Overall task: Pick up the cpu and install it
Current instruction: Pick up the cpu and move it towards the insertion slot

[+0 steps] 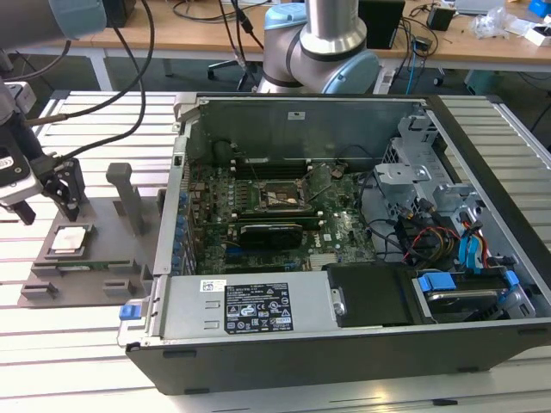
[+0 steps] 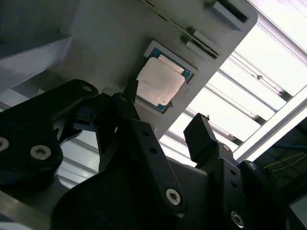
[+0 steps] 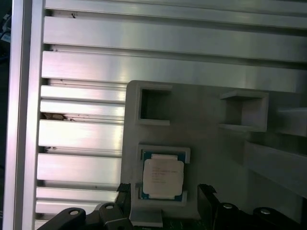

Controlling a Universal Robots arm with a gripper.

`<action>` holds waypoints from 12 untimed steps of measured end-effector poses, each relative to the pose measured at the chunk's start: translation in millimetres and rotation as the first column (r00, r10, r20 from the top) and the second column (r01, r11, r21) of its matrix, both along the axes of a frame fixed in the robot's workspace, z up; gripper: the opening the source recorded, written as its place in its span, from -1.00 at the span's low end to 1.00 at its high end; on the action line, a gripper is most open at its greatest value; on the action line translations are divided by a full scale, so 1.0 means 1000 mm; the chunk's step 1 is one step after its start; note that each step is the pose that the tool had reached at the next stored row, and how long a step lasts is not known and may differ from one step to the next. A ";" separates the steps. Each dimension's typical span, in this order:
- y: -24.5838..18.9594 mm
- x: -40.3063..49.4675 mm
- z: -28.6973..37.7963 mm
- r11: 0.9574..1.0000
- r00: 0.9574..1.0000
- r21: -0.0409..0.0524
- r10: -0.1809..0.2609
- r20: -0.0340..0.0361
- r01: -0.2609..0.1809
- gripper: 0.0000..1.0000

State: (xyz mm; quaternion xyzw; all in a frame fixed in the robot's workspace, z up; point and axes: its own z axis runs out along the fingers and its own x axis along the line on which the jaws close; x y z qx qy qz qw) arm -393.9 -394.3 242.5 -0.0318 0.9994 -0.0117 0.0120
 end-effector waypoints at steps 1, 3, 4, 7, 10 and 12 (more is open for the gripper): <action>0.0000 0.0000 -0.0004 1.000 1.000 0.000 0.000 0.000 0.000 0.33; 0.0000 0.0000 -0.0014 1.000 1.000 0.000 0.000 0.000 0.000 0.33; 0.0000 0.0000 -0.0018 1.000 1.000 0.000 0.000 0.000 0.000 0.33; 0.0000 0.0000 -0.0032 1.000 1.000 0.000 0.000 0.000 0.000 0.33; 0.0000 0.0000 -0.0052 1.000 1.000 0.000 0.000 0.000 0.000 0.33; 0.0000 0.0000 -0.0075 1.000 1.000 0.000 0.000 0.000 0.000 0.33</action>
